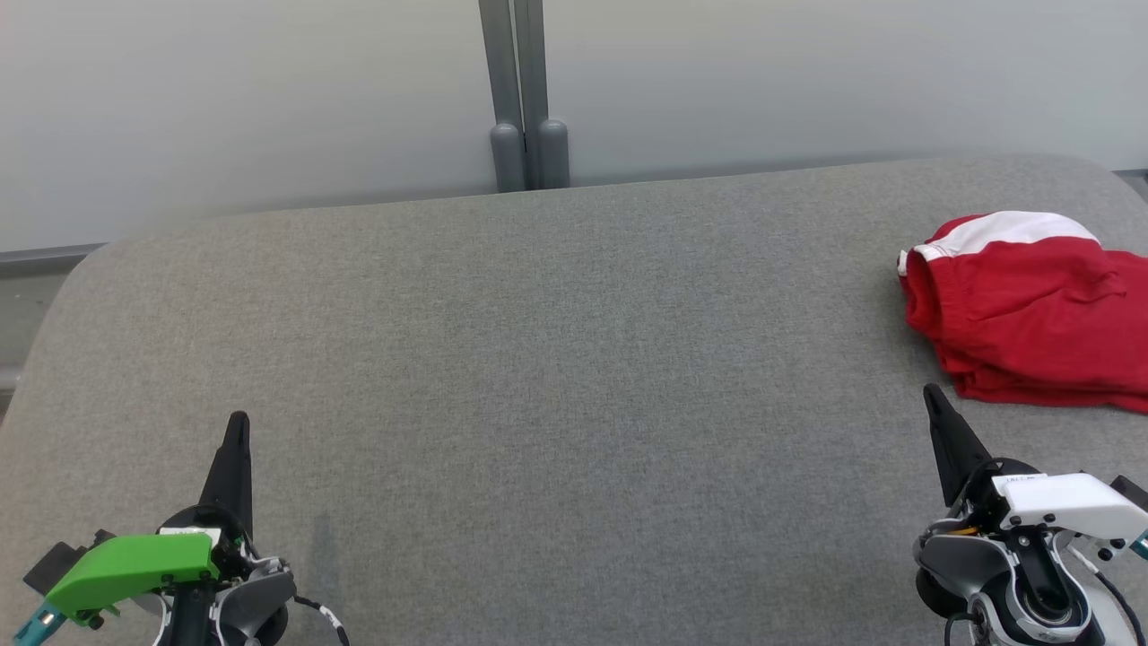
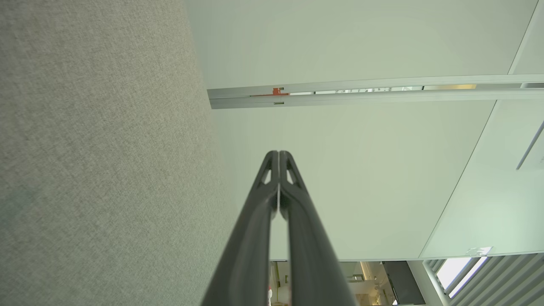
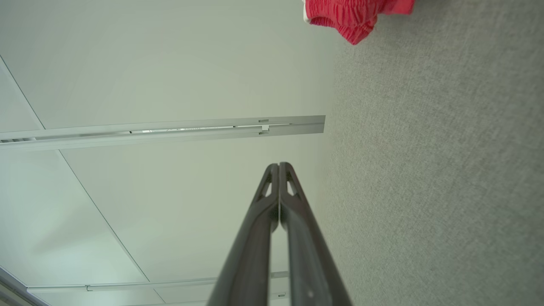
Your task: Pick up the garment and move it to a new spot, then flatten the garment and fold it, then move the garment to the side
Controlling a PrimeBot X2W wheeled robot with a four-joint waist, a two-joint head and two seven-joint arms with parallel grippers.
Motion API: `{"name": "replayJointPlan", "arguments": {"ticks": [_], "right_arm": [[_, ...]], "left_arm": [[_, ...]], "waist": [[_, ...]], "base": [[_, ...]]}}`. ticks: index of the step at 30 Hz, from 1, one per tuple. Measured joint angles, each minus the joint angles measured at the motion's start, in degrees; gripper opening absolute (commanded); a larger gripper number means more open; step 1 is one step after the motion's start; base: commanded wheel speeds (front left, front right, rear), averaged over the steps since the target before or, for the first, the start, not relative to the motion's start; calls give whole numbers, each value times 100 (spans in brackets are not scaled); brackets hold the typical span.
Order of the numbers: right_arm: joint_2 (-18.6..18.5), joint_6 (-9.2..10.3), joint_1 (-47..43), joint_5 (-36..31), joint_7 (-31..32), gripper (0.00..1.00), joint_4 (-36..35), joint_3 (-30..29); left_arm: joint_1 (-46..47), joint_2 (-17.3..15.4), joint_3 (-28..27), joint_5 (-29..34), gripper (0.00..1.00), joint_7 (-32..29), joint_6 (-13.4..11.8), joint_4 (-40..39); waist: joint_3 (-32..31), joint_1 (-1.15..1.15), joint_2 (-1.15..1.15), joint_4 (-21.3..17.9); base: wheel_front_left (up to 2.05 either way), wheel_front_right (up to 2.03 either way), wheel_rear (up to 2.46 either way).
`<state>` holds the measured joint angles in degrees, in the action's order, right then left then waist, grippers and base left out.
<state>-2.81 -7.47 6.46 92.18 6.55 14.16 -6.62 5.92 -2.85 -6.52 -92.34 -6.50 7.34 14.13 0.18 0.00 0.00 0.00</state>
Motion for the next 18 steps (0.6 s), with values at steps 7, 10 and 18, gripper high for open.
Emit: {"name": "replayJointPlan", "arguments": {"ticks": [7,10,18], "right_arm": [[0,0,-1,0,0,0,0,0],[0,0,-1,0,0,0,-1,0],[0,0,-1,0,-1,0,-1,0]], "left_arm": [[0,0,0,0,0,0,3,0],[0,0,0,-1,0,0,3,0],[0,0,0,-1,0,0,3,0]], "waist": [[0,0,0,0],[0,0,0,0],[0,0,0,0]], "base": [[0,0,0],[0,0,0],[0,0,0]]}}
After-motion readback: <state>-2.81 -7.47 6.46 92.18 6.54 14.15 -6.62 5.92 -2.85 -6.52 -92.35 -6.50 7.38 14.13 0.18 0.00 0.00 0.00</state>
